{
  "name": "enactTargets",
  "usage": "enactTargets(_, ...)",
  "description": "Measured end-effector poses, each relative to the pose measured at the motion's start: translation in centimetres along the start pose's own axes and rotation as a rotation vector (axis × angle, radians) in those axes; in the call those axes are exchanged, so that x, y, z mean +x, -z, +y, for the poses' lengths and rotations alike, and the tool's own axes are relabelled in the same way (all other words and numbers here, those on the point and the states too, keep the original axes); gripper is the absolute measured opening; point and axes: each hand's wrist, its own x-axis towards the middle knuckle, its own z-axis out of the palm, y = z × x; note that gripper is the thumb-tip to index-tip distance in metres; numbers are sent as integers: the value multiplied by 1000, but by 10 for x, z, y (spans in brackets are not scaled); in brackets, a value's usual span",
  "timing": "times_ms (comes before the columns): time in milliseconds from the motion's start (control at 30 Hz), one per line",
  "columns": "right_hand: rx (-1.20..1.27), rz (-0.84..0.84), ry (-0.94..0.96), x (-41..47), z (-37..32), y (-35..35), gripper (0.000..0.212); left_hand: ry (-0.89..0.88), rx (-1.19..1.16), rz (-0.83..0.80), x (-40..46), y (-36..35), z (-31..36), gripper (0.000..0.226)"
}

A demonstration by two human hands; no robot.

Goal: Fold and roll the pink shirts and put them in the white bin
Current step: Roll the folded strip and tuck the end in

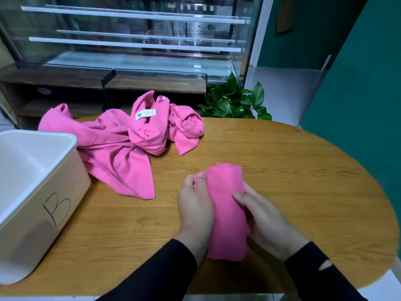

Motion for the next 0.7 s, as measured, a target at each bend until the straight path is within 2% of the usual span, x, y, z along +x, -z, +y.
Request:
enactTargets(67, 128, -61, -18, -3, -3, 6, 42, 11, -43, -2, -4, -2, 0, 41)
enactTargets(200, 127, -34, -67, 0, -4, 13, 49, 56, -147, -124, -15, -8, 2, 38)
enactTargets(267, 104, 5, -44, 0, -8, 11, 54, -11, -50, -209, -6, -4, 3, 35)
enactTargets(367, 124, 70, -12, -2, -18, 12, 50, -145, 195, -319, 16, 13, 4, 19)
enactTargets(433, 102, 116, -11, -4, -24, 18, 49, -81, 144, -466, 22, 27, 6, 10)
enactTargets(500, 64, 108, -20, -4, -26, 27, 69, -53, 111, -557, 24, 38, 8, 5)
enactTargets(600, 49, 105, -43, -3, -24, 31, 95, -168, 261, -558, 29, 52, 9, 8)
enactTargets(700, 124, 99, -41, -7, -26, 32, 76, -208, 352, -569, 34, 57, 13, 6)
